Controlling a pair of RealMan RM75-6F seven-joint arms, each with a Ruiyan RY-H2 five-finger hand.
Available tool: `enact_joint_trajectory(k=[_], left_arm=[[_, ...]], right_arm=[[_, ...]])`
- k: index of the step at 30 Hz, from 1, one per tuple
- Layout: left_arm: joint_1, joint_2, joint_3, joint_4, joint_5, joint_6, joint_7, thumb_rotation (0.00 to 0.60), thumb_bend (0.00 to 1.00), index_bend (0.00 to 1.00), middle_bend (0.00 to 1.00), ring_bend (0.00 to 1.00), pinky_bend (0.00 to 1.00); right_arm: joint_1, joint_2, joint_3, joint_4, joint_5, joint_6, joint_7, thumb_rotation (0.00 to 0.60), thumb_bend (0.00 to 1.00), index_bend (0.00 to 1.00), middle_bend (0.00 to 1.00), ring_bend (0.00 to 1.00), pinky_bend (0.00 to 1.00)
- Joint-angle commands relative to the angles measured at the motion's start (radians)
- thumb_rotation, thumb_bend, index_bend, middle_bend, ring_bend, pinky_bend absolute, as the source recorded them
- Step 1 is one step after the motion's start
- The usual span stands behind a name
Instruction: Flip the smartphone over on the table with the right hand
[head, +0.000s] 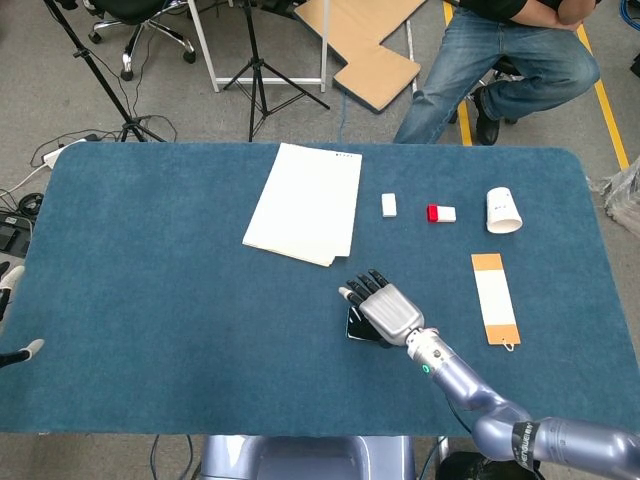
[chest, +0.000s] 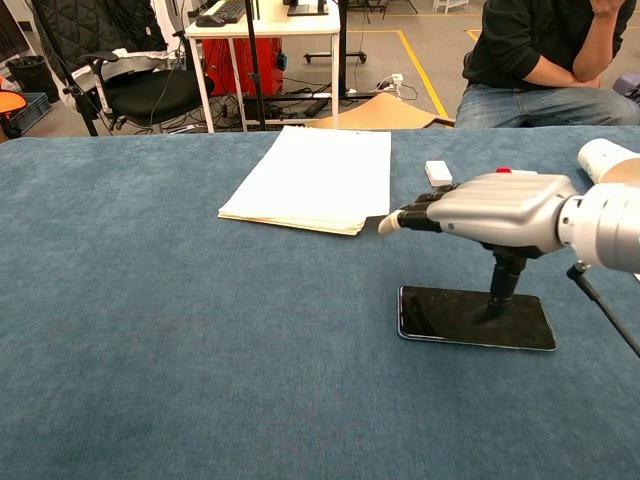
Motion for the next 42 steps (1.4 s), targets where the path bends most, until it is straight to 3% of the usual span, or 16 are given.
enact_joint_trajectory(k=[1, 11, 22, 42], left_arm=[[-0.003, -0.003, 0.000, -0.002, -0.001, -0.004, 0.005, 0.600, 0.00, 0.00, 0.00, 0.00, 0.00], [-0.006, -0.003, 0.002, -0.019, 0.004, -0.004, 0.016, 0.600, 0.00, 0.00, 0.00, 0.00, 0.00], [-0.010, -0.009, -0.001, -0.024, -0.008, -0.006, 0.034, 0.600, 0.00, 0.00, 0.00, 0.00, 0.00], [-0.016, -0.017, -0.003, -0.030, -0.022, -0.011, 0.056, 0.600, 0.00, 0.00, 0.00, 0.00, 0.00]], right_arm=[[0.076, -0.043, -0.026, -0.030, 0.190, 0.030, -0.168, 0.600, 0.00, 0.10, 0.07, 0.00, 0.00], [0.190, -0.099, -0.091, -0.079, 0.492, 0.186, -0.404, 0.600, 0.00, 0.10, 0.11, 0.00, 0.00], [0.283, -0.166, -0.134, -0.083, 0.668, 0.316, -0.524, 0.600, 0.00, 0.13, 0.17, 0.00, 0.00], [0.305, -0.256, -0.228, 0.050, 0.536, 0.372, -0.515, 0.600, 0.00, 0.21, 0.28, 0.00, 0.05]])
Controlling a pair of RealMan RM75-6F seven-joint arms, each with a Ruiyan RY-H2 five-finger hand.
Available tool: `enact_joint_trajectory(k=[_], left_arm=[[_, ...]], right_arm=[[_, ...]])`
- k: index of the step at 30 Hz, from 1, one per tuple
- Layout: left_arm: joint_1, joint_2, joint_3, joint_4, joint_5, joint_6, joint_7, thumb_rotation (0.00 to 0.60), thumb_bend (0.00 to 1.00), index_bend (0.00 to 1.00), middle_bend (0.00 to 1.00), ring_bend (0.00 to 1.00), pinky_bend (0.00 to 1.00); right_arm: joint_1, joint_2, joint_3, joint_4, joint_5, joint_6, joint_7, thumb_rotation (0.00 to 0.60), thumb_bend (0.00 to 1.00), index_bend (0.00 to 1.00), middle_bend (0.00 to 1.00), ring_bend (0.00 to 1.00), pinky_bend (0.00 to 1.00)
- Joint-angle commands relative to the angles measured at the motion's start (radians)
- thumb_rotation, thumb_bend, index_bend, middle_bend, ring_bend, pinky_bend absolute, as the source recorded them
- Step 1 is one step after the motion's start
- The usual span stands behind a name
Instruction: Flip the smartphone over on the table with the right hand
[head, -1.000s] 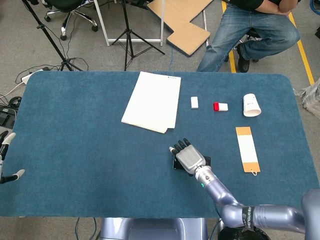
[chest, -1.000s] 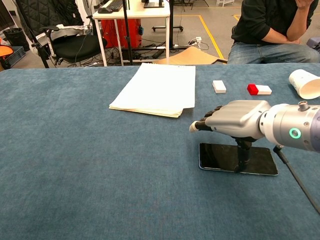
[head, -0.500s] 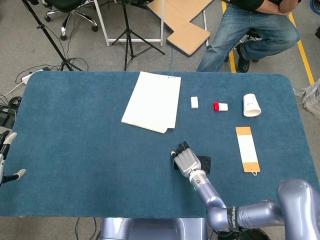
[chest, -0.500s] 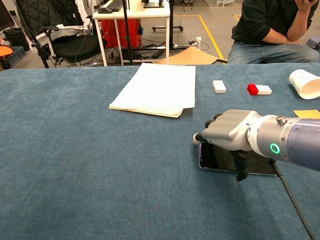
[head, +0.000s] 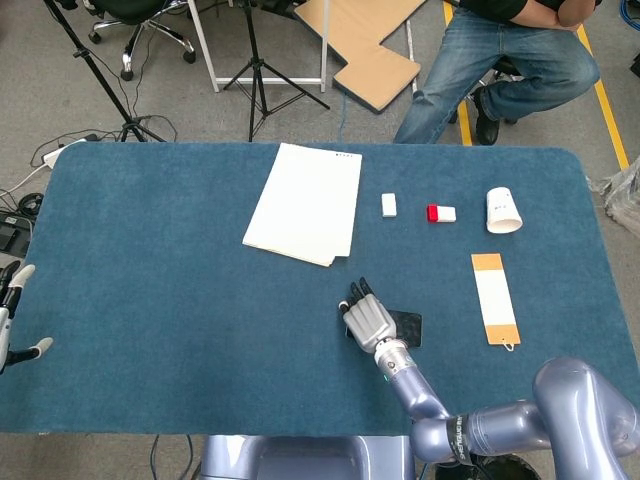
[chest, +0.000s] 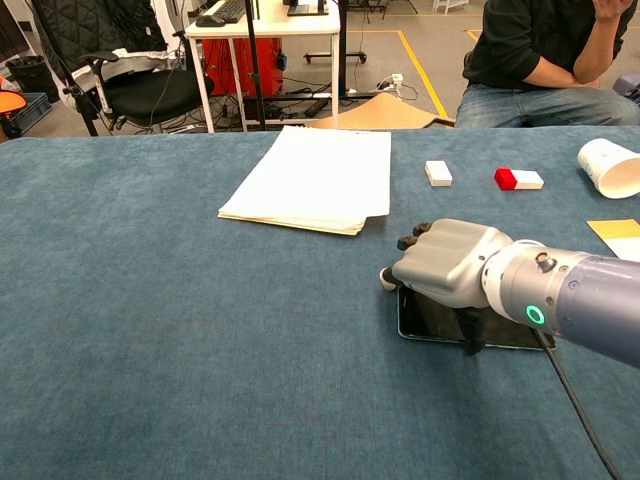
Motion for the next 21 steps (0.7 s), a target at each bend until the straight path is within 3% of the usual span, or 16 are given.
enact_joint_trajectory(k=[1, 5, 8, 13, 21], left_arm=[[0.000, -0.001, 0.000, -0.001, 0.000, 0.001, 0.000, 0.600, 0.00, 0.00, 0.00, 0.00, 0.00], [0.000, -0.001, 0.001, -0.001, 0.000, 0.002, 0.000, 0.600, 0.00, 0.00, 0.00, 0.00, 0.00], [0.000, -0.002, 0.001, -0.002, 0.000, 0.001, 0.001, 0.600, 0.00, 0.00, 0.00, 0.00, 0.00], [0.000, -0.002, 0.002, -0.004, 0.001, 0.002, 0.002, 0.600, 0.00, 0.00, 0.00, 0.00, 0.00], [0.000, -0.001, 0.005, -0.009, 0.006, 0.005, 0.005, 0.600, 0.00, 0.00, 0.00, 0.00, 0.00]], right_arm=[[-0.006, -0.016, -0.015, 0.026, -0.036, 0.009, 0.014, 0.600, 0.00, 0.22, 0.31, 0.01, 0.06], [-0.019, -0.025, -0.028, 0.051, -0.082, 0.002, 0.050, 0.600, 0.01, 0.34, 0.44, 0.09, 0.10], [-0.032, -0.029, -0.037, 0.070, -0.143, 0.005, 0.086, 0.600, 0.08, 0.43, 0.53, 0.16, 0.14], [-0.063, -0.023, -0.040, 0.080, -0.262, 0.022, 0.183, 0.600, 0.15, 0.48, 0.56, 0.23, 0.18], [-0.150, 0.020, -0.052, 0.089, -0.537, 0.090, 0.447, 0.600, 0.19, 0.48, 0.56, 0.28, 0.21]])
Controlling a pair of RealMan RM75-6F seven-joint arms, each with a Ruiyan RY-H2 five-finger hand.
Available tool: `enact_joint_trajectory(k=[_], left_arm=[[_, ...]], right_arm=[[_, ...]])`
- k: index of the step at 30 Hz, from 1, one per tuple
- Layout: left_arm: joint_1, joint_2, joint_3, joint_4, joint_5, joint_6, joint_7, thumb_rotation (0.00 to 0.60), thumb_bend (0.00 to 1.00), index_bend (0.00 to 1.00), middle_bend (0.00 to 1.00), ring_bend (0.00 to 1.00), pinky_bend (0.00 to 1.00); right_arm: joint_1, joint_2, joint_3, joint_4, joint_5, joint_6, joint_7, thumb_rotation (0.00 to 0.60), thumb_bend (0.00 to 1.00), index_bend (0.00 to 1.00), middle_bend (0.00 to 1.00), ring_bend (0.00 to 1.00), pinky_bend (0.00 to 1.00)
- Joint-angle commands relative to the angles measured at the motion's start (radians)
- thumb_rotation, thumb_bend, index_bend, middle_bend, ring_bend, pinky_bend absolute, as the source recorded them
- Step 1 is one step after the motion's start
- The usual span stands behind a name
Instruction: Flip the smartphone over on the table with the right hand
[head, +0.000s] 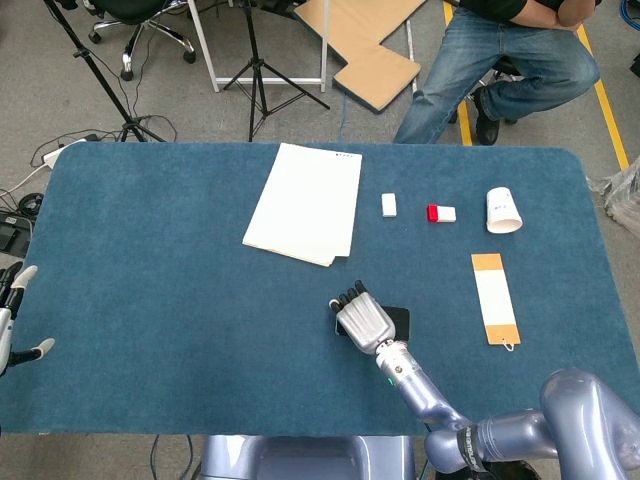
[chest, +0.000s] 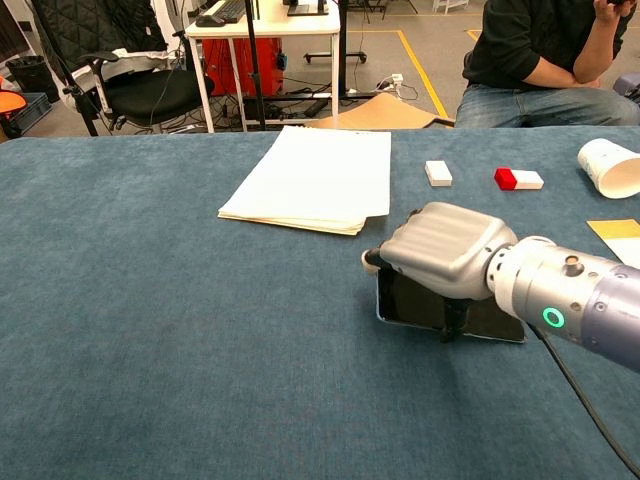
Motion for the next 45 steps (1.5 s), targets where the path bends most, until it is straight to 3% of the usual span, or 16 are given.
enact_joint_trajectory(k=[1, 8, 13, 18, 25, 31, 39, 45], left_arm=[[0.001, 0.000, 0.001, -0.002, 0.003, 0.003, 0.001, 0.600, 0.00, 0.00, 0.00, 0.00, 0.00], [0.003, 0.002, 0.003, -0.008, 0.009, 0.009, 0.000, 0.600, 0.00, 0.00, 0.00, 0.00, 0.00], [0.004, 0.000, 0.004, -0.011, 0.010, 0.014, 0.009, 0.600, 0.00, 0.00, 0.00, 0.00, 0.00], [0.005, -0.001, 0.005, -0.015, 0.011, 0.017, 0.015, 0.600, 0.00, 0.00, 0.00, 0.00, 0.00], [0.006, -0.006, 0.005, -0.017, 0.010, 0.021, 0.029, 0.600, 0.00, 0.00, 0.00, 0.00, 0.00], [0.004, -0.014, 0.006, -0.018, 0.009, 0.019, 0.047, 0.600, 0.00, 0.00, 0.00, 0.00, 0.00], [0.000, -0.024, 0.006, -0.015, 0.003, 0.017, 0.068, 0.600, 0.00, 0.00, 0.00, 0.00, 0.00], [-0.002, -0.024, 0.004, -0.012, -0.002, 0.011, 0.066, 0.600, 0.00, 0.00, 0.00, 0.00, 0.00]], right_arm=[[-0.060, 0.030, -0.006, 0.016, -0.155, 0.050, 0.161, 0.600, 0.19, 0.48, 0.56, 0.29, 0.22], [-0.123, 0.065, 0.034, 0.052, -0.310, 0.112, 0.426, 0.600, 0.19, 0.48, 0.56, 0.32, 0.25], [-0.186, 0.049, 0.130, 0.051, -0.301, 0.155, 0.696, 0.600, 0.22, 0.48, 0.56, 0.33, 0.27], [-0.219, 0.049, 0.204, 0.055, -0.276, 0.128, 0.944, 0.600, 0.23, 0.48, 0.56, 0.33, 0.28], [-0.266, 0.064, 0.268, 0.061, -0.224, 0.014, 1.316, 0.600, 0.28, 0.47, 0.55, 0.32, 0.29], [-0.300, 0.071, 0.298, 0.045, -0.153, -0.117, 1.531, 0.600, 0.33, 0.48, 0.55, 0.32, 0.31], [-0.309, 0.083, 0.335, 0.033, -0.035, -0.361, 1.729, 0.600, 0.36, 0.48, 0.55, 0.32, 0.31], [-0.311, 0.101, 0.344, 0.065, -0.066, -0.510, 1.832, 0.600, 0.39, 0.48, 0.55, 0.32, 0.31]])
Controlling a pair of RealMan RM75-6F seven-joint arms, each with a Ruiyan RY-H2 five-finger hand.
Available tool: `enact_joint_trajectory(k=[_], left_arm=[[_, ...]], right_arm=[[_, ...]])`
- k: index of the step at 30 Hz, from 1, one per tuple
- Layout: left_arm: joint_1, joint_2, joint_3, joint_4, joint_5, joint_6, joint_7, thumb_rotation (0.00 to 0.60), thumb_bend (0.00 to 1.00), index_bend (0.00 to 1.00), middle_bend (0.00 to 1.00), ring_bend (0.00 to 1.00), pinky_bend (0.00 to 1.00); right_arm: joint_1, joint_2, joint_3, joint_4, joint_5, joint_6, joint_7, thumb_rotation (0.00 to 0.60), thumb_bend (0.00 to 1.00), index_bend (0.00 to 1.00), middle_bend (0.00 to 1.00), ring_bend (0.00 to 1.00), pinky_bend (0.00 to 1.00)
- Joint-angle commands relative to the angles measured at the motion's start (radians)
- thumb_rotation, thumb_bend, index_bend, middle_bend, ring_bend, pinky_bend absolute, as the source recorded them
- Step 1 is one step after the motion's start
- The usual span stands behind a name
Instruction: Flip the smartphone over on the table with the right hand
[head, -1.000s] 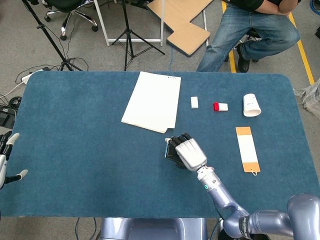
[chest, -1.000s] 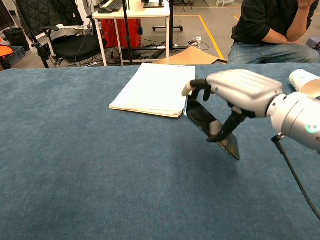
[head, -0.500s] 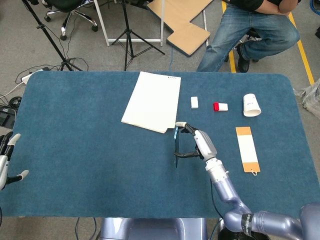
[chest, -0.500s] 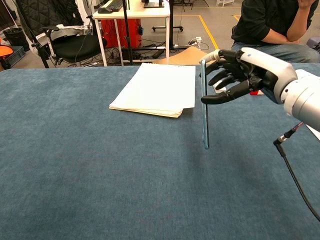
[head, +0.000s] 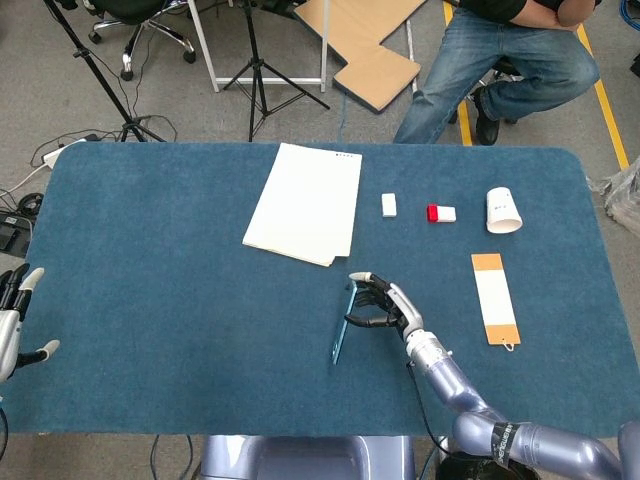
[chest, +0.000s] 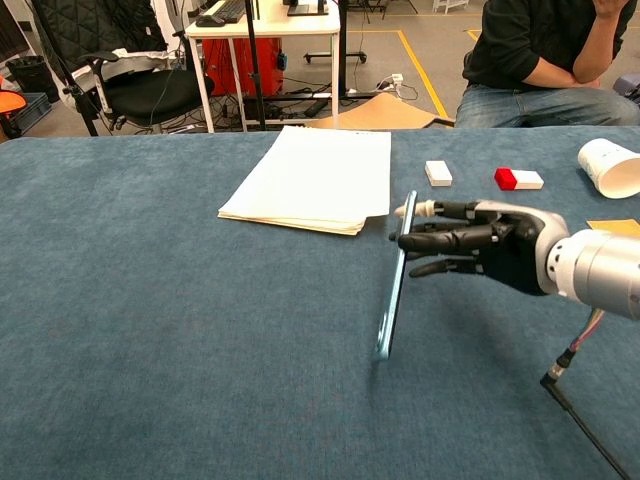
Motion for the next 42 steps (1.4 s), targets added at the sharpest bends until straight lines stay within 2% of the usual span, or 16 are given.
enact_joint_trajectory(k=[1, 5, 8, 11, 13, 17, 19, 23, 31, 34, 36, 37, 39, 42], left_arm=[[-0.001, 0.000, 0.000, 0.001, 0.001, -0.001, 0.000, 0.600, 0.00, 0.00, 0.00, 0.00, 0.00], [0.000, -0.001, 0.002, 0.000, 0.003, 0.001, 0.002, 0.600, 0.00, 0.00, 0.00, 0.00, 0.00], [0.000, -0.001, 0.003, 0.000, 0.004, 0.000, 0.000, 0.600, 0.00, 0.00, 0.00, 0.00, 0.00], [0.000, -0.002, 0.005, 0.002, 0.008, 0.000, -0.003, 0.600, 0.00, 0.00, 0.00, 0.00, 0.00], [-0.001, -0.004, 0.007, 0.003, 0.014, 0.000, -0.003, 0.600, 0.00, 0.00, 0.00, 0.00, 0.00], [-0.002, -0.007, 0.010, 0.003, 0.020, 0.000, 0.002, 0.600, 0.00, 0.00, 0.00, 0.00, 0.00], [-0.002, -0.007, 0.011, 0.003, 0.022, 0.000, 0.001, 0.600, 0.00, 0.00, 0.00, 0.00, 0.00], [-0.001, -0.008, 0.012, 0.002, 0.030, 0.005, -0.003, 0.600, 0.00, 0.00, 0.00, 0.00, 0.00], [0.003, -0.001, 0.016, -0.002, 0.051, 0.017, -0.019, 0.600, 0.00, 0.00, 0.00, 0.00, 0.00], [0.006, 0.002, 0.017, 0.002, 0.061, 0.027, -0.034, 0.600, 0.00, 0.00, 0.00, 0.00, 0.00], [0.009, 0.004, 0.018, 0.005, 0.068, 0.033, -0.045, 0.600, 0.00, 0.00, 0.00, 0.00, 0.00], [0.011, 0.004, 0.018, 0.009, 0.076, 0.039, -0.052, 0.600, 0.00, 0.00, 0.00, 0.00, 0.00], [0.014, 0.004, 0.019, 0.016, 0.088, 0.051, -0.061, 0.600, 0.00, 0.00, 0.00, 0.00, 0.00], [0.020, 0.003, 0.023, 0.025, 0.103, 0.065, -0.072, 0.600, 0.00, 0.00, 0.00, 0.00, 0.00]], right_arm=[[-0.009, 0.009, 0.014, 0.028, -0.023, -0.082, 0.068, 0.600, 0.39, 0.48, 0.55, 0.32, 0.31], [-0.024, 0.005, 0.023, 0.057, -0.087, -0.112, 0.127, 0.600, 0.41, 0.48, 0.54, 0.31, 0.31], [-0.034, 0.009, 0.023, 0.075, -0.144, -0.130, 0.166, 0.600, 0.42, 0.39, 0.44, 0.23, 0.29], [-0.038, 0.031, 0.010, 0.088, -0.230, -0.149, 0.196, 0.600, 0.39, 0.13, 0.11, 0.02, 0.07], [-0.048, 0.039, 0.003, 0.106, -0.292, -0.117, 0.205, 0.600, 0.34, 0.06, 0.01, 0.00, 0.00], [-0.063, 0.042, -0.015, 0.173, -0.394, 0.005, 0.135, 0.600, 0.18, 0.05, 0.00, 0.00, 0.00], [-0.067, 0.047, -0.025, 0.200, -0.427, 0.056, 0.078, 0.600, 0.14, 0.05, 0.00, 0.00, 0.00], [-0.082, 0.076, -0.035, 0.224, -0.482, 0.172, -0.047, 0.600, 0.13, 0.05, 0.00, 0.00, 0.00], [-0.145, 0.227, -0.070, 0.124, -0.584, 0.365, -0.174, 0.600, 0.12, 0.05, 0.00, 0.00, 0.00], [-0.193, 0.298, -0.093, 0.080, -0.620, 0.454, -0.302, 0.600, 0.05, 0.05, 0.00, 0.00, 0.00], [-0.231, 0.333, -0.104, 0.071, -0.644, 0.526, -0.448, 0.600, 0.01, 0.05, 0.00, 0.00, 0.00], [-0.256, 0.348, -0.109, 0.066, -0.652, 0.570, -0.547, 0.600, 0.00, 0.05, 0.00, 0.00, 0.00], [-0.289, 0.362, -0.114, 0.054, -0.656, 0.624, -0.657, 0.600, 0.00, 0.04, 0.00, 0.00, 0.00], [-0.341, 0.390, -0.133, 0.012, -0.645, 0.676, -0.761, 0.600, 0.00, 0.04, 0.00, 0.00, 0.00]])
